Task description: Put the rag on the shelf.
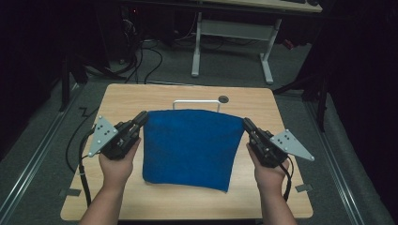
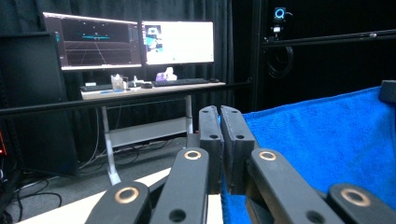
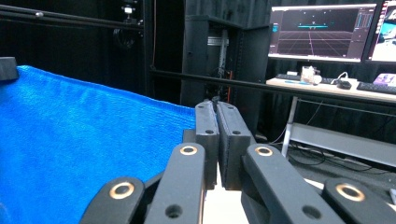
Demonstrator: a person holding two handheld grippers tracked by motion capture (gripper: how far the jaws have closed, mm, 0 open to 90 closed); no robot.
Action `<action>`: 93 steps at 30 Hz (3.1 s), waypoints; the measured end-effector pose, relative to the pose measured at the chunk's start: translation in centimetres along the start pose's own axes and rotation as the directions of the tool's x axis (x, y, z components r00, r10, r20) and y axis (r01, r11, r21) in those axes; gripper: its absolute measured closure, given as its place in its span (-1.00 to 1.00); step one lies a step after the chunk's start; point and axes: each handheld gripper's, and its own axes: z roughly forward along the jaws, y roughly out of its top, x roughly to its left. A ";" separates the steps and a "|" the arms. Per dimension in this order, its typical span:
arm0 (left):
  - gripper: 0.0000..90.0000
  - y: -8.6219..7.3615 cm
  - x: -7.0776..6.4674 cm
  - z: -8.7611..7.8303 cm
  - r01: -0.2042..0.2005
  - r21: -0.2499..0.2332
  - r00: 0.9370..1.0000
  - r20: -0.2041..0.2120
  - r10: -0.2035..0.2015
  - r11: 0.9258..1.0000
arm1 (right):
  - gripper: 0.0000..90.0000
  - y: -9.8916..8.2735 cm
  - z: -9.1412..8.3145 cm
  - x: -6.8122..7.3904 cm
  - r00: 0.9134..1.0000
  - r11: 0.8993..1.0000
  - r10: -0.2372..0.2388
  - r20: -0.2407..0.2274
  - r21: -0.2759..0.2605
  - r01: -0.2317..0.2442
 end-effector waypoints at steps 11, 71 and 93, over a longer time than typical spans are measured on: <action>0.96 0.8 2.0 2.2 0.004 0.017 1.000 -0.014 -0.004 1.000 | 0.97 2.2 2.3 -1.6 1.000 1.000 -0.012 0.022 0.003 0.012; 0.96 -8.4 10.1 16.5 0.073 0.495 0.996 -0.085 -0.036 0.866 | 0.97 -5.8 18.4 -9.7 0.996 0.929 0.006 0.088 0.368 -0.038; 0.96 -12.4 7.9 15.8 0.101 0.577 0.994 -0.022 -0.108 0.811 | 0.97 -10.5 17.0 -7.9 0.997 0.893 0.044 0.063 0.445 -0.068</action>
